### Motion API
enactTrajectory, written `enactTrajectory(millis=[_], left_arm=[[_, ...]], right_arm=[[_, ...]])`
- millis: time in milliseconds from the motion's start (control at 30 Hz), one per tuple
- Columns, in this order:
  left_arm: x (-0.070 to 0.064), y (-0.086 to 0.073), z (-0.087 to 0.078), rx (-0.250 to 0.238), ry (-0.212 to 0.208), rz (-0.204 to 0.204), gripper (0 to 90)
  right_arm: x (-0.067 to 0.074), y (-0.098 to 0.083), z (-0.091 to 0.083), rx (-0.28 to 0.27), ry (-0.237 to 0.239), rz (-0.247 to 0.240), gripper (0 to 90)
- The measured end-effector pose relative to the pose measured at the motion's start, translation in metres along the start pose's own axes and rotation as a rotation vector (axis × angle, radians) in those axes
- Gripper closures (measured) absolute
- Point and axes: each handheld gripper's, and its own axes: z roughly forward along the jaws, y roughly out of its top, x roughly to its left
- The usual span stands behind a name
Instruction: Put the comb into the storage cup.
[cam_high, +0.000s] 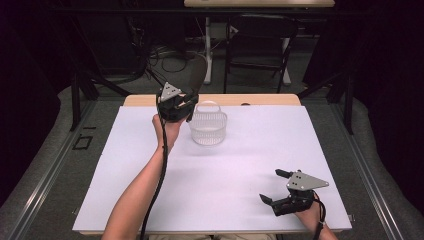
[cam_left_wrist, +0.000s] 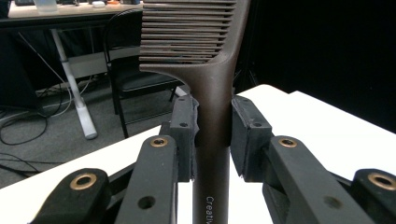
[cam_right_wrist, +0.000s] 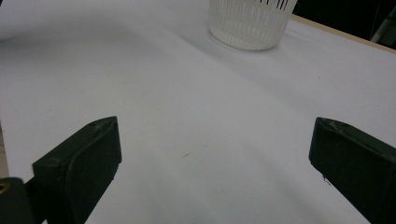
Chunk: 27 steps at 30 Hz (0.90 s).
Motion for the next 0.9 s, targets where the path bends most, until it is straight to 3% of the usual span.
enactTrajectory(millis=[433,900], left_arm=[[-0.003,0.000,0.004,-0.048,-0.016,0.016,72.4],[-0.008,-0.004,0.015,-0.059,-0.039,0.045,72.4]], right_arm=[[-0.001,-0.001,0.001,0.002,0.000,0.002,1.9],[-0.001,-0.001,0.002,0.005,0.000,-0.001,1.9]])
